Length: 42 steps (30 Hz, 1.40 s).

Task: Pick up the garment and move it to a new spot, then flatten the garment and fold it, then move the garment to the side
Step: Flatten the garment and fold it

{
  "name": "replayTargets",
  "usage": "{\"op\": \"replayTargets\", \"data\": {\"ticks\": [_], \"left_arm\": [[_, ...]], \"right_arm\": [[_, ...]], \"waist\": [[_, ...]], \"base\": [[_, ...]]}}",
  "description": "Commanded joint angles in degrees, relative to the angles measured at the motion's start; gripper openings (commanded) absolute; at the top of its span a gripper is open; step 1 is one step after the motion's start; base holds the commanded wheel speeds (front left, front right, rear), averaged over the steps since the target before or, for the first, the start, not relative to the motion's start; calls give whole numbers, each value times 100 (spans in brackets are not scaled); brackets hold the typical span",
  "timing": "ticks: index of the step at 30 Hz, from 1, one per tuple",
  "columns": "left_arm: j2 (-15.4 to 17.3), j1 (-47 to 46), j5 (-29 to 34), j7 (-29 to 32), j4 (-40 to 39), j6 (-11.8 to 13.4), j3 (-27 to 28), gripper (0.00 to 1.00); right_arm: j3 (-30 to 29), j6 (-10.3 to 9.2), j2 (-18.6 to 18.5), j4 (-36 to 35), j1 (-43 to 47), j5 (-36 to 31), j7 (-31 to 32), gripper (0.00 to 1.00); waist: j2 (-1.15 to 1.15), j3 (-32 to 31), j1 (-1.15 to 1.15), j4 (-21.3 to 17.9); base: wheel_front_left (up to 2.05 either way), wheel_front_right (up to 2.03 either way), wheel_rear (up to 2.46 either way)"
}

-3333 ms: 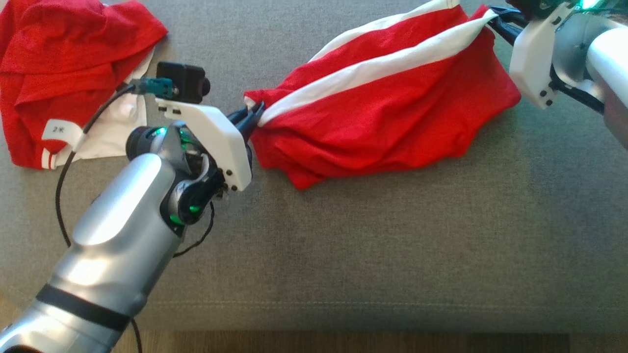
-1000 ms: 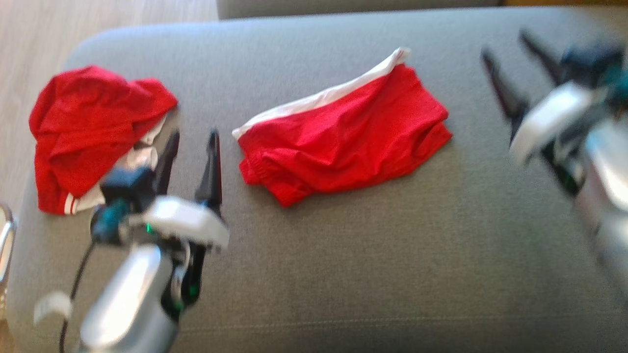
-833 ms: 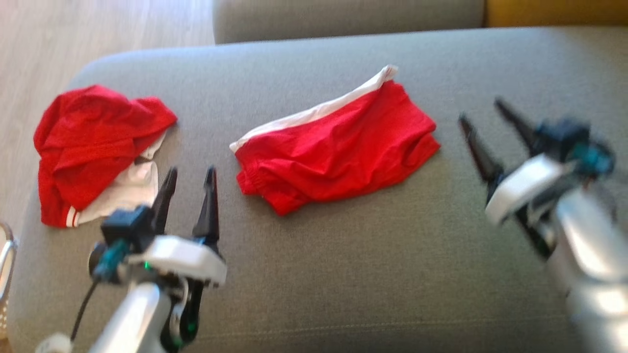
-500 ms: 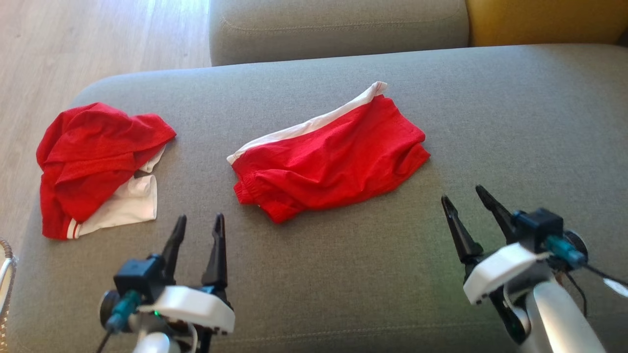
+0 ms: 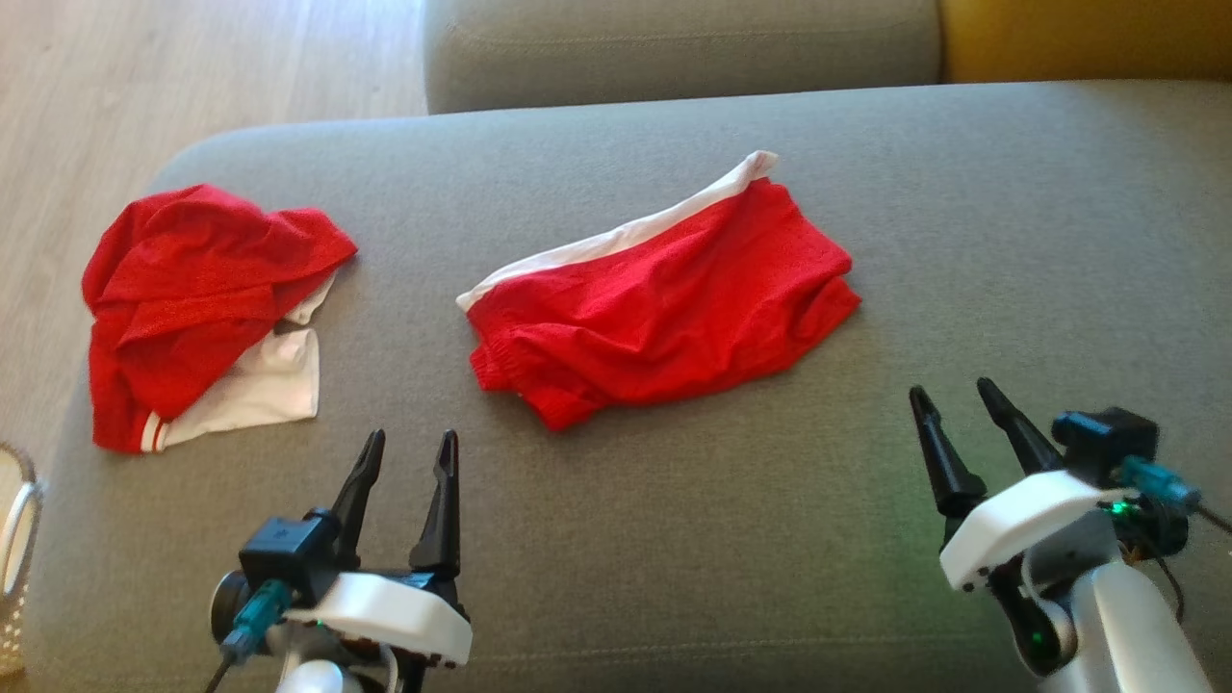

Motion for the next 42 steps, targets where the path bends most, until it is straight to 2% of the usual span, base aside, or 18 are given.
{"op": "replayTargets", "data": {"ticks": [1,9,16,21,26,29,34,42], "left_arm": [[-23,-295,47,-70,-156,-29,208,100],[-130,-426,113,-70,-12,-163,170,100],[-155,-536,109,-70,26,-212,114,100],[-158,-653,4,-70,4,-174,-8,100],[-159,-731,11,-70,274,81,-26,100],[-159,-796,-30,-70,325,130,-65,100],[-159,-906,-68,-70,352,154,-152,100],[-159,-1042,-136,-70,291,160,-252,100]], "right_arm": [[102,-2,45,-144,-297,133,21,100],[-284,-2,49,935,-1099,1694,486,100],[-749,-2,49,2589,-2095,2464,629,100],[-1043,-2,49,3759,-2885,2708,622,100],[-1307,-2,50,4686,-3569,2958,500,100],[-1352,-2,50,5097,-3856,2973,365,100],[-1432,-2,50,5511,-4150,3020,258,100],[-1513,-2,32,5635,-4264,2673,276,100]], "waist": [[0,59,1,66],[0,392,1,509],[0,648,1,866],[0,835,1,1054],[0,966,1,1157],[0,1025,1,1193],[0,1124,1,1255],[0,1239,1,1310]], "base": [[0,0,0],[0,0,0],[0,0,0],[0,0,0],[0,0,0],[0,0,0],[0,0,0],[0,0,0]]}}
